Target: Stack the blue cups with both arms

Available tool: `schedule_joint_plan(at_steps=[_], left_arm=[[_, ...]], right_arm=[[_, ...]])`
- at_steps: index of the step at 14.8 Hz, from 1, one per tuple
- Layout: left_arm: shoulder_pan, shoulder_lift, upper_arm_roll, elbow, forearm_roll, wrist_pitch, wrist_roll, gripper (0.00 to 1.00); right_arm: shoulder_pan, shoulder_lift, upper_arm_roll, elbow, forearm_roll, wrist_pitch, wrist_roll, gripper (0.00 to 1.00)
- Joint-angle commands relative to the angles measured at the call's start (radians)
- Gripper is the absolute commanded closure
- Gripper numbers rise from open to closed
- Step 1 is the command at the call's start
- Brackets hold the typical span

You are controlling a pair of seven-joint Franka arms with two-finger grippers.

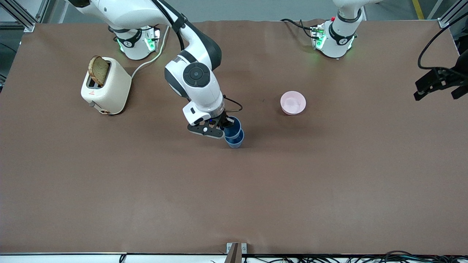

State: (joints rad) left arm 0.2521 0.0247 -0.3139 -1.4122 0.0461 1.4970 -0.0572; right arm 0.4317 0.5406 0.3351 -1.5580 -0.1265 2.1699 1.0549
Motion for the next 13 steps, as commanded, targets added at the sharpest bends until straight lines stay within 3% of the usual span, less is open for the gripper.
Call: schedule_joint_plan(at_steps=[1, 4, 6, 8, 10, 13], left_arm=[[0.009, -0.020, -0.001, -0.028, -0.023, -0.035, 0.028, 0.00], [-0.034, -0.031, 0.011, -0.051, -0.026, -0.038, 0.030, 0.00], [-0.173, -0.063, 0.121, -0.096, -0.026, -0.035, 0.027, 0.00], [-0.234, -0.087, 0.189, -0.123, -0.026, -0.037, 0.028, 0.00], [-0.238, -0.140, 0.205, -0.204, -0.026, -0.012, 0.028, 0.00], [-0.235, -0.146, 0.203, -0.209, -0.028, 0.005, 0.020, 0.00]], right_arm=[[0.009, 0.007, 0.002, -0.004, -0.027, 0.031, 0.029, 0.99], [0.009, 0.019, 0.002, -0.002, -0.054, 0.038, 0.042, 0.99], [0.009, 0.035, 0.002, -0.001, -0.071, 0.038, 0.043, 0.99], [0.009, 0.042, 0.002, -0.001, -0.076, 0.038, 0.043, 0.99], [0.021, 0.044, 0.002, -0.002, -0.078, 0.042, 0.043, 0.98], [0.022, 0.064, 0.002, -0.002, -0.091, 0.057, 0.046, 0.98]])
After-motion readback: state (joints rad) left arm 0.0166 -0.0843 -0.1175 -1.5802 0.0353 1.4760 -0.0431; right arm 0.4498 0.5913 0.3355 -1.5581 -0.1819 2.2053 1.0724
